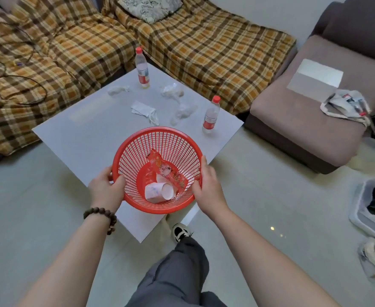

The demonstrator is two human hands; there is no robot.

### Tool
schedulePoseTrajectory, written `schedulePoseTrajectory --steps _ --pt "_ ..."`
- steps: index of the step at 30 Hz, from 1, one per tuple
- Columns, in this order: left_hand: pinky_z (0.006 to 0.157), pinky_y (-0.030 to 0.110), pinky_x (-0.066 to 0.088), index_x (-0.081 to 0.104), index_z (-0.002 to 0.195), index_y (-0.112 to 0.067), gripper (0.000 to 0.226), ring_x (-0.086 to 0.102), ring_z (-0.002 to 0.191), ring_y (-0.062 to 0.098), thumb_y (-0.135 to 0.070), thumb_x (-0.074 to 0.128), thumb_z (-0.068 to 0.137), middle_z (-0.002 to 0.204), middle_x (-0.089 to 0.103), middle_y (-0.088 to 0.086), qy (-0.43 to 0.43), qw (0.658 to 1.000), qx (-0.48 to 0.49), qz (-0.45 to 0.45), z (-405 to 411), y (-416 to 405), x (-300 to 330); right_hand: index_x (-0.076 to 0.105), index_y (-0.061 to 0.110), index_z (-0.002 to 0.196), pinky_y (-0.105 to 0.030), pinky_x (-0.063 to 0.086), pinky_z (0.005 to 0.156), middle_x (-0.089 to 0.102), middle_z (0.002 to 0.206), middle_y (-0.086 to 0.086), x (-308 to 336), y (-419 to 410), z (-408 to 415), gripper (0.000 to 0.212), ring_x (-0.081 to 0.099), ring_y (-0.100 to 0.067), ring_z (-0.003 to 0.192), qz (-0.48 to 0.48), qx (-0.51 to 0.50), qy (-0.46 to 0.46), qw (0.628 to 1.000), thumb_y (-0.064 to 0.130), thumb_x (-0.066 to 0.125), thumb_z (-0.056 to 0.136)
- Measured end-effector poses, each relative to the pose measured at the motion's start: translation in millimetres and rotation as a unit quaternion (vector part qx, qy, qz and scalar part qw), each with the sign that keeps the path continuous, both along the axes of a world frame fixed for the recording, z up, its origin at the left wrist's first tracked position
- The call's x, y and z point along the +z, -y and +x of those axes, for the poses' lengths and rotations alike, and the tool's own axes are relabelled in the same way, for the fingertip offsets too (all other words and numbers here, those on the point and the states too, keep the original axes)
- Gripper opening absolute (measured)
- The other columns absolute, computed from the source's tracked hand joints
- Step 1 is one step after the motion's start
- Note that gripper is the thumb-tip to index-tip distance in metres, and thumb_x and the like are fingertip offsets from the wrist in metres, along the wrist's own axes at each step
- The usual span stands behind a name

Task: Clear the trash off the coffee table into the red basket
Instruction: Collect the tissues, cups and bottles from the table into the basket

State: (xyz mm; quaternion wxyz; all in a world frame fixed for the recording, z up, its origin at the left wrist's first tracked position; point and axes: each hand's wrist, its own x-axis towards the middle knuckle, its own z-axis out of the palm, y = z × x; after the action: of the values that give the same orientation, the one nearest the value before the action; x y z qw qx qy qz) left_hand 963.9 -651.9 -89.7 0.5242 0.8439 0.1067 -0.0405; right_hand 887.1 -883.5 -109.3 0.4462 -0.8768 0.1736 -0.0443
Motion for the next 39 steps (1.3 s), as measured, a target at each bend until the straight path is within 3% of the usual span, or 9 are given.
schedulePoseTrajectory --steps 3,8,14,19,23,30,33,36,39 --pt "0.064 0.040 0.060 0.064 0.104 -0.028 0.019 0.071 0.074 0.021 -0.018 0.055 0.092 0.085 0.068 -0.008 0.000 1.000 0.022 0.002 23 19 -8 0.003 0.028 0.150 -0.015 0.042 0.072 0.038 0.128 0.001 -6 19 33 0.069 0.046 -0.006 0.095 -0.009 0.023 -0.009 1.000 0.018 0.041 0.093" --pt "0.065 0.042 0.060 0.065 0.098 -0.034 0.023 0.070 0.074 0.023 -0.016 0.055 0.089 0.085 0.070 -0.006 0.006 0.997 0.072 -0.003 58 39 -9 0.004 0.022 0.151 -0.032 0.047 0.087 0.039 0.130 -0.007 -11 44 96 0.071 0.049 -0.016 0.103 -0.027 0.074 -0.033 0.996 0.017 0.043 0.092" --pt "0.068 0.045 0.060 0.067 0.094 -0.032 0.024 0.071 0.073 0.023 -0.013 0.055 0.085 0.083 0.071 -0.002 -0.011 0.986 0.169 0.012 89 33 -6 0.006 0.023 0.151 -0.023 0.036 0.077 0.042 0.125 -0.004 -17 38 167 0.072 0.042 -0.008 0.089 -0.022 0.151 -0.033 0.988 0.016 0.044 0.091" --pt "0.065 0.038 0.058 0.068 0.092 -0.031 0.021 0.070 0.069 0.024 -0.016 0.055 0.085 0.080 0.071 -0.002 -0.009 0.976 0.217 0.032 92 25 -8 0.003 0.030 0.150 -0.030 0.045 0.083 0.042 0.124 -0.003 -25 29 190 0.071 0.048 -0.015 0.100 0.000 0.196 -0.058 0.979 0.022 0.043 0.092" --pt "0.062 0.029 0.052 0.067 0.091 -0.031 0.024 0.068 0.069 0.022 -0.011 0.055 0.085 0.076 0.070 -0.003 -0.034 0.964 0.262 0.040 79 27 -18 0.006 0.029 0.150 -0.016 0.038 0.074 0.044 0.123 -0.001 -37 25 198 0.070 0.046 -0.008 0.093 -0.002 0.239 -0.077 0.968 0.019 0.044 0.092" --pt "0.067 0.036 0.055 0.064 0.086 -0.025 0.016 0.067 0.070 0.028 -0.010 0.057 0.087 0.069 0.066 -0.002 -0.096 0.939 0.325 0.062 52 31 -36 0.011 0.027 0.150 -0.027 0.045 0.086 0.046 0.124 -0.006 -56 17 208 0.068 0.050 -0.014 0.103 0.009 0.328 -0.112 0.938 0.016 0.044 0.091" --pt "0.060 0.026 0.047 0.068 0.089 -0.021 0.014 0.063 0.063 0.016 -0.011 0.060 0.085 0.066 0.064 -0.007 -0.120 0.925 0.352 0.082 43 35 -39 0.019 0.030 0.147 -0.035 0.050 0.092 0.047 0.124 -0.001 -66 20 219 0.063 0.054 -0.015 0.108 0.027 0.356 -0.136 0.924 0.030 0.050 0.093" --pt "0.061 0.027 0.042 0.070 0.093 -0.020 0.015 0.061 0.064 0.019 -0.012 0.063 0.082 0.069 0.065 -0.003 -0.137 0.905 0.388 0.106 35 40 -36 0.025 0.027 0.146 -0.039 0.043 0.101 0.044 0.135 -0.001 -80 39 236 0.065 0.049 -0.017 0.120 0.037 0.334 -0.155 0.929 0.044 0.053 0.091" --pt "0.060 0.025 0.037 0.070 0.093 -0.018 0.017 0.057 0.066 0.016 -0.009 0.064 0.081 0.073 0.064 0.000 -0.154 0.886 0.416 0.131 27 51 -33 0.025 0.024 0.146 -0.039 0.033 0.108 0.036 0.145 -0.005 -104 68 253 0.067 0.034 -0.022 0.133 -0.062 0.364 -0.159 0.916 0.044 0.055 0.089"
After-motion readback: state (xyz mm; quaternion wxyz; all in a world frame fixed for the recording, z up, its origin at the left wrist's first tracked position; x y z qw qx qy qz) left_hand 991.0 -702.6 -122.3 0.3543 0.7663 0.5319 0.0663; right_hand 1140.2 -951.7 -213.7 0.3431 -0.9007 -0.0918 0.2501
